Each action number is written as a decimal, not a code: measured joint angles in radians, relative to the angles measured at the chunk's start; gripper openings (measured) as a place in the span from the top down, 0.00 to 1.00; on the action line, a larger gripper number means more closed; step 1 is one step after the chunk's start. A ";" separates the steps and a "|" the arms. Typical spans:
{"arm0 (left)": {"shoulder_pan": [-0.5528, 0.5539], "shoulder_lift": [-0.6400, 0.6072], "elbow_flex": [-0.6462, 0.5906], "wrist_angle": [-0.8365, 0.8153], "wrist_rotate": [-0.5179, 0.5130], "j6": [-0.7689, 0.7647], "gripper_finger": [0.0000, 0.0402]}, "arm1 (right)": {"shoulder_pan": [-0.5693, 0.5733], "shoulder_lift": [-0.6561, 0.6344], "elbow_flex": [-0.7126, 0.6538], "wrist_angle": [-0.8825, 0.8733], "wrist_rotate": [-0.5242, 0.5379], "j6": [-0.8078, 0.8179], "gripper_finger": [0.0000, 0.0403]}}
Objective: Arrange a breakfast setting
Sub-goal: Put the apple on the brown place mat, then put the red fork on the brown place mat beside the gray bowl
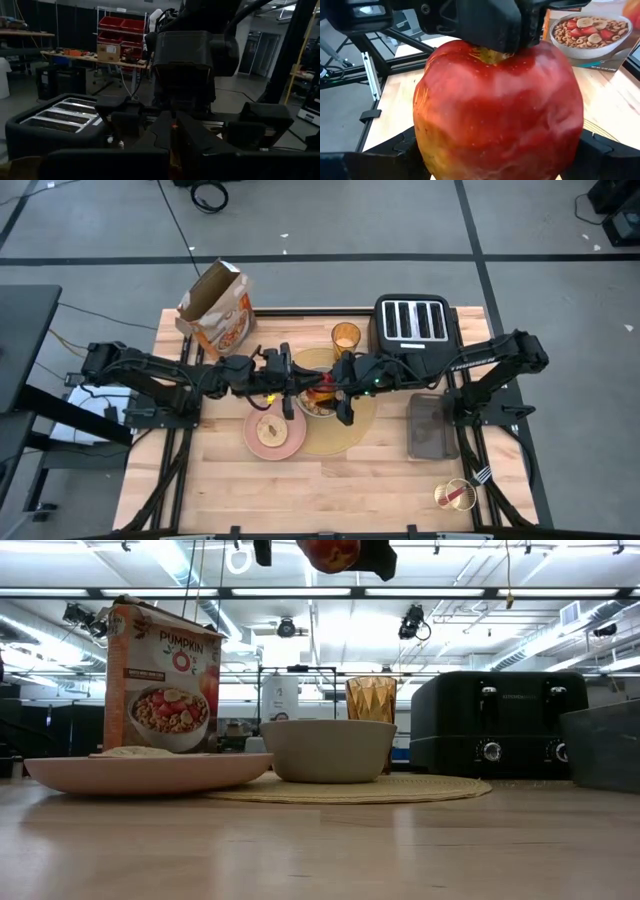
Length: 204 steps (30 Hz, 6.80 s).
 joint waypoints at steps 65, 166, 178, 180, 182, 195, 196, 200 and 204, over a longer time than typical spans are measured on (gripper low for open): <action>0.467 0.119 -0.270 0.023 -0.105 0.061 0.95 | 0.160 -0.262 0.002 0.001 0.489 0.139 0.07; -0.182 -0.227 0.097 -0.279 -0.108 -0.156 0.58 | 0.556 -0.224 0.001 -0.687 -0.322 1.553 0.18; -0.253 -0.233 0.097 -0.347 -0.052 -0.022 0.58 | 0.771 -0.130 0.001 -0.812 -0.622 1.814 0.21; -0.265 -0.237 0.097 -0.368 -0.013 -0.026 0.58 | 0.743 -0.130 0.001 -0.857 -0.675 1.689 0.21; -0.278 -0.236 0.097 -0.395 0.011 -0.047 0.58 | 0.711 -0.132 0.001 -0.912 -0.716 1.516 0.21; -0.402 -0.235 0.097 -0.413 0.020 -0.228 0.58 | 0.540 -0.130 -0.239 -1.087 -1.014 0.551 0.22; -0.409 -0.235 0.097 -0.414 0.007 -0.244 0.58 | 0.539 -0.130 -0.267 -1.082 -1.039 0.520 0.22; -0.436 -0.235 0.097 -0.413 -0.079 -0.273 0.58 | 0.541 -0.135 -0.336 -1.039 -1.091 0.426 0.23; -0.439 -0.235 0.097 -0.413 -0.162 -0.273 0.58 | 0.540 -0.136 -0.402 -0.948 -1.103 0.381 0.26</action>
